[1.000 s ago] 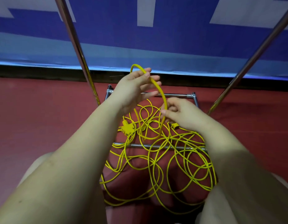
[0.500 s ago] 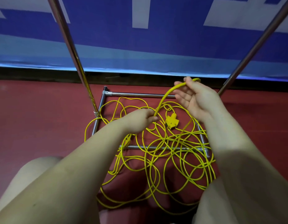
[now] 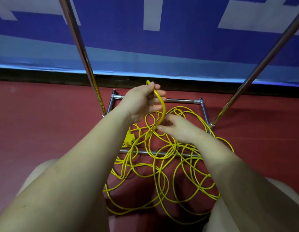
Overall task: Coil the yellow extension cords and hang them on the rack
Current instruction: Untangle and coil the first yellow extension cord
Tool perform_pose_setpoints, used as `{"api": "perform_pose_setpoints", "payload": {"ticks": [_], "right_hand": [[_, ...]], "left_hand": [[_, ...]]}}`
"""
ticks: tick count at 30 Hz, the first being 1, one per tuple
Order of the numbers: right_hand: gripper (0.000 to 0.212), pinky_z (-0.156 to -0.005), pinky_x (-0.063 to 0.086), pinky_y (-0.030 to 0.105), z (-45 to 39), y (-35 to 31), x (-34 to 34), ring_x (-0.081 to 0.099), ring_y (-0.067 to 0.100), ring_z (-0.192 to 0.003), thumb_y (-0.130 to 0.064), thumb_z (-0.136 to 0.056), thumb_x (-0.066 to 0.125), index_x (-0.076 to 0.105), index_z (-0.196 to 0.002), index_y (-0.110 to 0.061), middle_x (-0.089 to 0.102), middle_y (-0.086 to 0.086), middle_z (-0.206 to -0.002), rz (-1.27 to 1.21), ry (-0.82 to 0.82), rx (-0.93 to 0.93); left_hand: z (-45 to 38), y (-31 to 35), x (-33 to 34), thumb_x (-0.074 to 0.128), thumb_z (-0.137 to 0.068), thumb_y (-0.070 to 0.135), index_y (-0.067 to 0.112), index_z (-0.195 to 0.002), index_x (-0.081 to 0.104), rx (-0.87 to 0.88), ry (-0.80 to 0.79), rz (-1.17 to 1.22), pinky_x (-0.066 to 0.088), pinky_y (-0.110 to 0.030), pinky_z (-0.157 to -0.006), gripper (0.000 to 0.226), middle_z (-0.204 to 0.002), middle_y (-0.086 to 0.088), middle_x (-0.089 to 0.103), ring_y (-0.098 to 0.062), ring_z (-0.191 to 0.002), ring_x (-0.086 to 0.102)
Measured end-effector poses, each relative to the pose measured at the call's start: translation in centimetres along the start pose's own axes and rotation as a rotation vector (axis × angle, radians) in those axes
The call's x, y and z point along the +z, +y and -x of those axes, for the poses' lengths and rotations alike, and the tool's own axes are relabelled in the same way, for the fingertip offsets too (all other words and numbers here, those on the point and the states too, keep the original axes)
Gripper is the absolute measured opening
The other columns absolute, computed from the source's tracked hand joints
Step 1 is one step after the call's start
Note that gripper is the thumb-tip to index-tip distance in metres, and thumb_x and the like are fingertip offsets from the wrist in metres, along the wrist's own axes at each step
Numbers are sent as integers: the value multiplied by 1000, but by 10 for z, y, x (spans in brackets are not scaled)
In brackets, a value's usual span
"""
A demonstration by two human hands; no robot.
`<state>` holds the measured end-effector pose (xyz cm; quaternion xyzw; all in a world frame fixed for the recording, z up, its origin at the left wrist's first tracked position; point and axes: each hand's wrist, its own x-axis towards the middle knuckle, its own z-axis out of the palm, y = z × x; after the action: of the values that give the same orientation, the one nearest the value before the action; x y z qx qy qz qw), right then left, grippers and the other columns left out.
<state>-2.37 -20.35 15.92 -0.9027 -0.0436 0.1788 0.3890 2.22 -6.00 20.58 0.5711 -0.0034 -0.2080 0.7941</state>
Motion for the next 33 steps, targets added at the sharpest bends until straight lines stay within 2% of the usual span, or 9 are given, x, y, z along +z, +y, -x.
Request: {"api": "perform_pose_setpoints", "payload": {"ticks": [2, 5, 8, 12, 18, 22, 26, 30, 33], "right_hand": [[5, -86, 48, 32, 0, -3, 3, 63, 25, -93, -22, -91, 59, 56, -93, -19, 67, 10, -97, -90, -7, -11], [13, -85, 52, 45, 3, -9, 1, 64, 37, -85, -19, -96, 51, 47, -83, -21, 65, 21, -88, -184, 13, -5], [19, -63, 56, 24, 7, -21, -16, 67, 13, -60, -17, -99, 42, 42, -81, -17, 57, 9, -78, -538, 116, 27], [21, -51, 55, 22, 10, -22, -49, 65, 11, -48, -21, -100, 40, 48, -82, -14, 64, -2, -54, -1051, 335, 72], [27, -52, 54, 19, 13, -7, -83, 64, 6, -49, -22, -99, 43, 53, -76, -11, 64, -2, -51, -1645, 565, 74], [28, -66, 58, 27, 9, -4, -82, 71, 14, -71, -35, -99, 38, 53, -93, -11, 72, 5, -80, -1460, 475, 71], [28, -84, 51, 32, 11, -4, -61, 65, 15, -90, -36, -93, 51, 51, -115, -20, 65, 8, -111, -626, 246, 128], [35, -77, 44, 14, 15, -5, -27, 60, 6, -86, -35, -87, 63, 53, -117, -19, 64, -2, -99, -39, -112, 94], [13, -67, 42, 17, 13, -7, -13, 56, 12, -74, -24, -90, 61, 53, -100, -20, 62, 3, -85, -16, -72, -13]], "left_hand": [[1, 4, 0, 35, -102, 25, 17, -90, 54, 10, 10, 58, 55, -20, -55, 24, -61, 7, 68, -4, -60, 67], [0, 7, -5, 36, -102, 26, 17, -99, 56, 62, 10, 70, 56, -23, -66, 21, -76, 5, 72, -7, -72, 68], [3, 2, -9, 39, -101, 30, 20, -116, 53, 22, -47, -246, 47, -27, -83, 22, -104, 3, 67, -12, -95, 62], [14, -17, -10, 50, -94, 36, 23, -135, 47, -236, -363, -718, 31, -25, -104, 43, -130, 9, 51, -5, -124, 43], [11, -43, -9, 51, -97, 31, 24, -98, 54, -146, -348, -977, 39, -27, -78, 7, -93, 4, 57, -13, -85, 49], [5, -46, -8, 44, -100, 22, 21, -82, 48, -56, -209, -829, 47, -36, -73, 19, -89, -9, 68, -23, -76, 56], [3, -31, -2, 36, -103, 17, 14, -85, 43, -16, -25, -442, 53, -31, -58, 19, -77, -7, 63, -21, -61, 62], [0, -18, -3, 34, -103, 17, 12, -87, 44, 3, 99, -106, 57, -29, -55, 19, -75, -7, 59, -14, -55, 67], [-1, -8, -2, 35, -103, 16, 10, -86, 45, -5, 139, 95, 57, -28, -51, 21, -76, -7, 58, -15, -54, 68]]}}
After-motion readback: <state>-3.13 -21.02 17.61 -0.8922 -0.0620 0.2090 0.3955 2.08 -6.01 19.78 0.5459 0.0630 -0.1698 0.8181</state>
